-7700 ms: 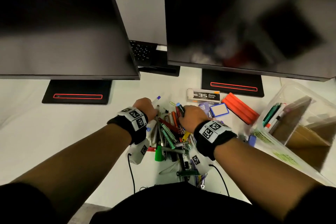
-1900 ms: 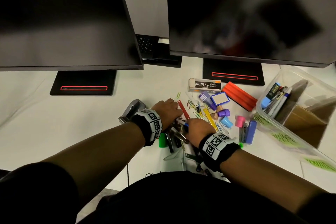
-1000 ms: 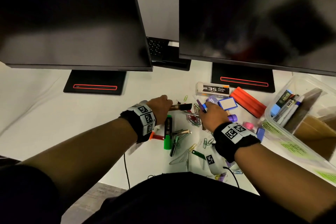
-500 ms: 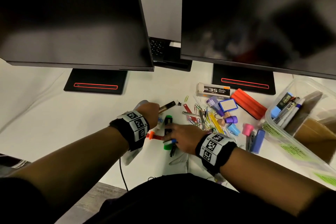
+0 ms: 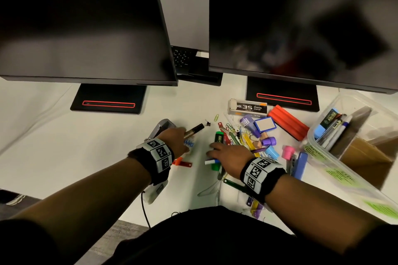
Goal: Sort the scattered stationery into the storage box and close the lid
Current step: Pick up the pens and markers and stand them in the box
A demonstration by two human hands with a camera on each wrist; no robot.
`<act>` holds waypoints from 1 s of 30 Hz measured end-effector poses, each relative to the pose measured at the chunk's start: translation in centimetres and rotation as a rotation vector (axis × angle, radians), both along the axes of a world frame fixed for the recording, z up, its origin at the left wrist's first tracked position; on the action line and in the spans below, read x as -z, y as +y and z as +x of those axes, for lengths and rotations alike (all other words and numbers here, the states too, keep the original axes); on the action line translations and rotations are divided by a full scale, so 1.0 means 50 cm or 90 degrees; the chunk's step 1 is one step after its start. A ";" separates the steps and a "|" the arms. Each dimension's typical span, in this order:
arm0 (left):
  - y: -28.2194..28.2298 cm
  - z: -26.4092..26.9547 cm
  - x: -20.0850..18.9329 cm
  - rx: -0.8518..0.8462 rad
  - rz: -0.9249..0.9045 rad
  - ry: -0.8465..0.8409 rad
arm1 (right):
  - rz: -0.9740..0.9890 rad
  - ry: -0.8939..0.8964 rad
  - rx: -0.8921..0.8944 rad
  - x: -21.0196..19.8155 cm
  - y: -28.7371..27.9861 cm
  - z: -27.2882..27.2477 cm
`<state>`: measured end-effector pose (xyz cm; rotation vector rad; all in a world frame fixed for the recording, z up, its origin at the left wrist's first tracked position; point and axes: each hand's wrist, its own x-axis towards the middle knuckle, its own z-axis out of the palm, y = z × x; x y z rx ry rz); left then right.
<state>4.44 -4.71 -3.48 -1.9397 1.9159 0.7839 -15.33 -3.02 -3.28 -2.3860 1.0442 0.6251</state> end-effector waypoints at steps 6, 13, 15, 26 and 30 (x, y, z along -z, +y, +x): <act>-0.001 -0.017 -0.001 0.011 0.004 0.012 | -0.060 0.028 0.045 -0.005 -0.011 -0.003; -0.005 -0.035 -0.010 0.031 0.000 0.003 | -0.086 -0.008 0.180 -0.008 -0.018 -0.035; -0.006 -0.035 -0.006 0.021 0.003 0.010 | -0.102 -0.078 0.275 -0.020 -0.022 -0.042; -0.039 -0.065 -0.051 -0.018 0.003 0.086 | -0.081 -0.449 0.728 -0.098 -0.047 -0.094; -0.063 -0.117 -0.091 -0.069 0.017 0.245 | -0.027 -0.499 0.841 -0.128 -0.039 -0.140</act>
